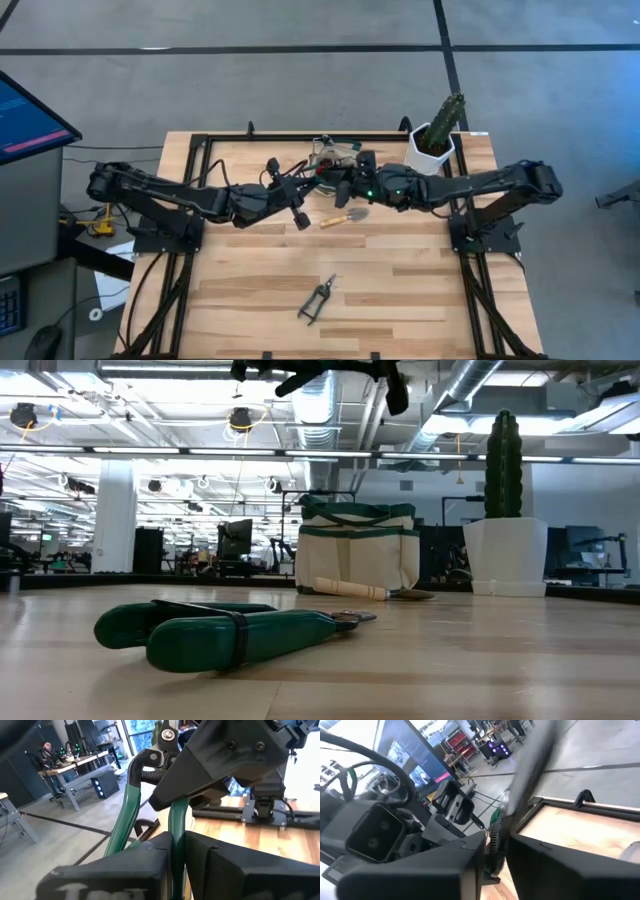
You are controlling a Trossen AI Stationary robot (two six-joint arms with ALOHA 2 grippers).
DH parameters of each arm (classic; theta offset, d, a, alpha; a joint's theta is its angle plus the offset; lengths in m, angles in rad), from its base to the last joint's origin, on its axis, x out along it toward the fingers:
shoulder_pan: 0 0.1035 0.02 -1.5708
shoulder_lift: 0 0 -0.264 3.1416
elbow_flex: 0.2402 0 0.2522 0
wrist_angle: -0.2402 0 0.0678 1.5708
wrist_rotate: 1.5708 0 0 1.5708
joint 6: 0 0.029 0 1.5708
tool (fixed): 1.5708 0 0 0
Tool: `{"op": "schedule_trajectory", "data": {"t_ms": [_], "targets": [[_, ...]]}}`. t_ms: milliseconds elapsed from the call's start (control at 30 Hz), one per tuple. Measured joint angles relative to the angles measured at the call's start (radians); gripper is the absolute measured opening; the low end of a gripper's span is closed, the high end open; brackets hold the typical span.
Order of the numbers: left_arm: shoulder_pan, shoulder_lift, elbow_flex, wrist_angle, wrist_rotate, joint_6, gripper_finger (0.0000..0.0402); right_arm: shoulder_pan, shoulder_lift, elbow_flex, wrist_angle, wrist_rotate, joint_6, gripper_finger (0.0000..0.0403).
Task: Pick & Place Garden tools in Gardening bag
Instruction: Put the top green shears into the brown gardening bag
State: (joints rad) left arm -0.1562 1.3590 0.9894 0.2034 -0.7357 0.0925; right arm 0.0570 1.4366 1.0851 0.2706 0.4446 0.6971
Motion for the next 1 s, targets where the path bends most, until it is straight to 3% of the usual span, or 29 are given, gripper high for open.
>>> {"op": "schedule_trajectory", "data": {"t_ms": [200,433,733,1000], "targets": [[0.000,0.000,0.000,0.005,0.002,0.001,0.0015,-0.006,-0.007,0.000,0.008,-0.002,-0.022,0.0031],[0.000,0.000,0.001,-0.001,0.002,0.001,0.0017,-0.006,-0.007,0.000,0.006,-0.002,-0.047,0.0025],[0.000,0.002,-0.002,0.001,-0.005,0.000,0.0061,-0.007,-0.012,0.000,0.010,0.002,-0.057,0.0026],[0.000,0.002,-0.002,0.018,-0.011,0.004,0.0074,-0.007,-0.012,0.002,0.011,0.003,-0.080,0.0022]]}}
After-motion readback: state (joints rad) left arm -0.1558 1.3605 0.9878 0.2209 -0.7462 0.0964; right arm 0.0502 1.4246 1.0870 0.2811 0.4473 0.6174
